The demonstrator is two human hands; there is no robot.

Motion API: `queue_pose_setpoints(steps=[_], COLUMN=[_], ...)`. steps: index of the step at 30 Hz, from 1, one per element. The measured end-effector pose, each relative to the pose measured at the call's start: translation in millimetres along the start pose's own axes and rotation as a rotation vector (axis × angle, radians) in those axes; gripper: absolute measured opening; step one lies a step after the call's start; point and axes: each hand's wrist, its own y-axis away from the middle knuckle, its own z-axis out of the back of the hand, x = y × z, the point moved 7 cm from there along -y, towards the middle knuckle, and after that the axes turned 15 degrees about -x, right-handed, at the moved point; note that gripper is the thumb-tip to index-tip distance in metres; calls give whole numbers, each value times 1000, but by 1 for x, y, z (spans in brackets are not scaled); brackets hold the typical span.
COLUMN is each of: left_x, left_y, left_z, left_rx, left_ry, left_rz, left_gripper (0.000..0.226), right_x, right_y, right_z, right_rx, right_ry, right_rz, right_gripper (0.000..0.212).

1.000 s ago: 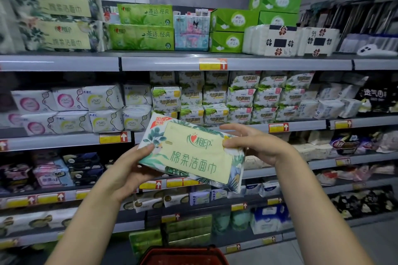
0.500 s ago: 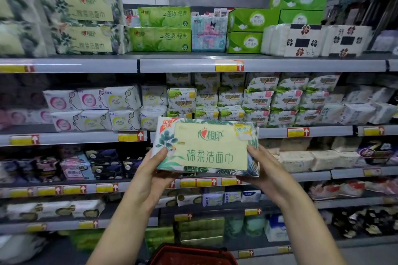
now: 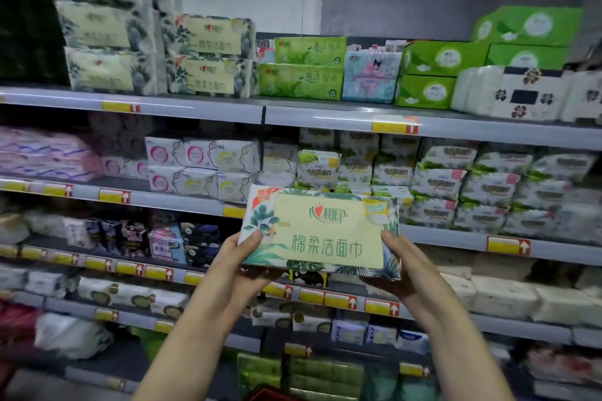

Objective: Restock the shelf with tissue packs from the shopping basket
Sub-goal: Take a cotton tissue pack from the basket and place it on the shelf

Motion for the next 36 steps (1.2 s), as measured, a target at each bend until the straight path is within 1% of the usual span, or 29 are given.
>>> queue_pose_setpoints(steps=[1, 3, 7, 8, 10, 11, 13, 16, 17, 19, 20, 21, 23, 24, 25, 27, 28, 29, 31, 33, 35, 36], left_x=[-1, -4, -21, -27, -37, -42, -53, -71, -77, -91, -99, -106, -120, -126, -132, -145, -153, -161, -181, -204, -229, -242], left_y=[-1, -2, -4, -5, -7, -7, -11, -21, -27, -40, -48, -55, -72, -81, -91, -104, -112, -118, -132, -144, -155, -160], left_z=[1, 2, 10, 10, 11, 12, 16, 24, 28, 37, 40, 42, 47, 48, 51, 51, 52, 51, 52, 51, 47, 44], left_rx=[6, 19, -1, 3, -6, -18, -37, -38, -37, -24, -12, 6, 7, 15, 6, -5, -15, -21, -50, -45, -34, -28], left_ry=[-14, -19, 46, 53, 58, 70, 112, 120, 122, 132, 145, 157, 186, 198, 201, 176, 163, 140, 98, 63, -59, -120], left_rz=[3, 3, -42, -59, -92, -110, -146, -175, -181, -196, -198, -202, -201, -198, -202, -221, -238, -257, -304, -340, -403, -449], left_gripper=[58, 65, 98, 100, 92, 91, 93, 63, 59, 58, 62, 72, 99, 105, 106, 98, 93, 87, 73, 65, 56, 42], right_x=[-2, -3, 11, 16, 24, 28, 33, 33, 33, 28, 26, 27, 30, 32, 36, 40, 41, 44, 51, 60, 69, 74], right_y=[-1, -2, -1, -1, 2, 4, 5, -2, -4, -12, -17, -18, -26, -30, -30, -36, -41, -44, -54, -62, -67, -71], right_z=[1, -6, -35, -44, -62, -71, -87, -113, -121, -138, -146, -155, -172, -182, -193, -211, -221, -231, -251, -271, -292, -302], right_rx=[-8, 1, 83, 102, 123, 121, 127, 170, 166, 181, 188, 183, 189, 200, 214, 257, 269, 282, 278, 268, 287, 299], right_ry=[-11, -37, -26, -18, 0, -3, 1, 61, 77, 72, 68, 73, 65, 65, 74, 98, 114, 129, 145, 164, 178, 185], right_rz=[-6, -37, -23, -2, 35, 47, 73, 94, 111, 109, 104, 114, 118, 118, 139, 173, 183, 199, 249, 309, 379, 420], right_gripper=[106, 106, 114, 117, 116, 111, 108, 119, 118, 114, 115, 118, 121, 113, 100, 72, 61, 58, 75, 93, 97, 96])
